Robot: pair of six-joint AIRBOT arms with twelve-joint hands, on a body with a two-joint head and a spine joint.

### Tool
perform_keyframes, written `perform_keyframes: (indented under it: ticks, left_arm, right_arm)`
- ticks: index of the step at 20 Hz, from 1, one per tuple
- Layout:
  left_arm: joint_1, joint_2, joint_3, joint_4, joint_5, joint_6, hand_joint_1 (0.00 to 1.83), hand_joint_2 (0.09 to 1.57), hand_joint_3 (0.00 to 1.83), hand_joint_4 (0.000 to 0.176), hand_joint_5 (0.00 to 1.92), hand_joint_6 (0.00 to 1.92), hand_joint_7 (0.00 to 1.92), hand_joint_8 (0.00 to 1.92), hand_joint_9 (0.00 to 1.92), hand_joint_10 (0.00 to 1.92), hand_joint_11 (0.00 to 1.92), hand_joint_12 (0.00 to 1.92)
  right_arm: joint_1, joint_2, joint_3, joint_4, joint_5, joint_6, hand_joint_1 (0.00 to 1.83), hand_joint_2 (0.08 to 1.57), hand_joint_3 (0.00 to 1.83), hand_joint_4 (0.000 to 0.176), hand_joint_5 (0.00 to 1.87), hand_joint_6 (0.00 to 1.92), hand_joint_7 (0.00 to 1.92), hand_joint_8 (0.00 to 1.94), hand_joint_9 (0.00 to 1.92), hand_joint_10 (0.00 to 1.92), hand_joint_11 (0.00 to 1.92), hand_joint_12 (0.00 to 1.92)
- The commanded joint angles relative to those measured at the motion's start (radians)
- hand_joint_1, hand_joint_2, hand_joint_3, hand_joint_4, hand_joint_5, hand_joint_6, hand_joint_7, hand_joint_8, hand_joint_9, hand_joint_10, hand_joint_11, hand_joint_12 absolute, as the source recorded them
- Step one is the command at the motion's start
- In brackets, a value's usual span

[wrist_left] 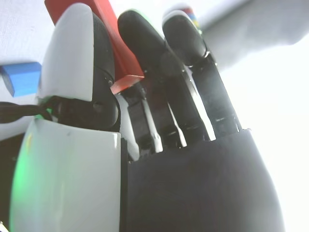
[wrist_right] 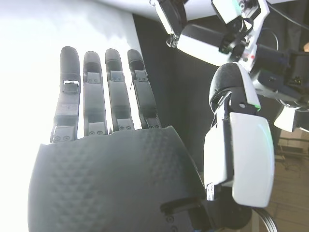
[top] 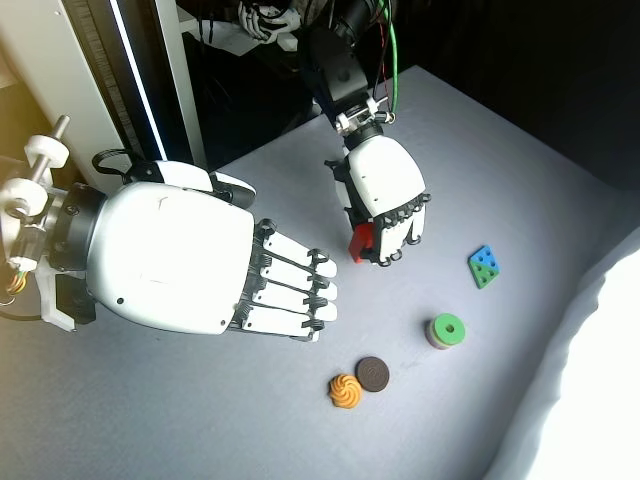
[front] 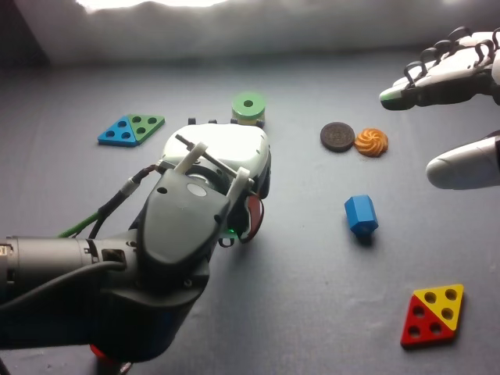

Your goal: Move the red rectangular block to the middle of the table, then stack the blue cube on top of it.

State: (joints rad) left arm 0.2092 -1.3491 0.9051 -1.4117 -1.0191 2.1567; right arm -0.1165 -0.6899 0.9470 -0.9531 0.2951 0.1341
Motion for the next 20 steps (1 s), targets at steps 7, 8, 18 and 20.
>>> perform_keyframes:
  ticks: [7, 8, 18, 20]
  left_arm:
    - [-0.001, -0.011, 0.020, 0.074, -0.049, 0.003, 1.50, 1.12, 0.00, 0.000, 0.80, 1.04, 0.98, 0.93, 1.01, 1.06, 0.71, 1.55]
    - [0.000, -0.012, 0.020, 0.073, -0.049, 0.003, 1.50, 1.11, 0.00, 0.000, 0.82, 1.02, 1.00, 0.91, 1.01, 1.05, 0.72, 1.53]
    - [0.015, -0.023, 0.028, 0.081, -0.051, -0.015, 1.50, 1.12, 0.00, 0.000, 0.82, 0.99, 1.00, 0.91, 1.01, 1.09, 0.69, 1.55]
    - [0.016, -0.023, 0.029, 0.081, -0.051, -0.016, 1.50, 1.11, 0.00, 0.000, 0.83, 1.00, 1.01, 0.88, 1.03, 1.04, 0.71, 1.53]
  right_arm:
    - [0.013, 0.013, -0.001, 0.033, 0.079, -0.002, 0.17, 1.11, 0.00, 0.000, 0.28, 0.00, 0.23, 0.00, 0.20, 0.00, 0.00, 0.84]
    - [0.013, 0.013, -0.001, 0.033, 0.080, -0.003, 0.16, 1.12, 0.00, 0.000, 0.29, 0.00, 0.24, 0.01, 0.21, 0.01, 0.00, 0.84]
    - [0.016, 0.013, -0.001, 0.033, 0.085, -0.009, 0.16, 1.11, 0.00, 0.000, 0.30, 0.01, 0.27, 0.00, 0.24, 0.01, 0.00, 0.91]
    - [0.017, 0.013, -0.001, 0.033, 0.086, -0.011, 0.15, 1.12, 0.00, 0.000, 0.31, 0.01, 0.27, 0.00, 0.23, 0.01, 0.00, 0.93]
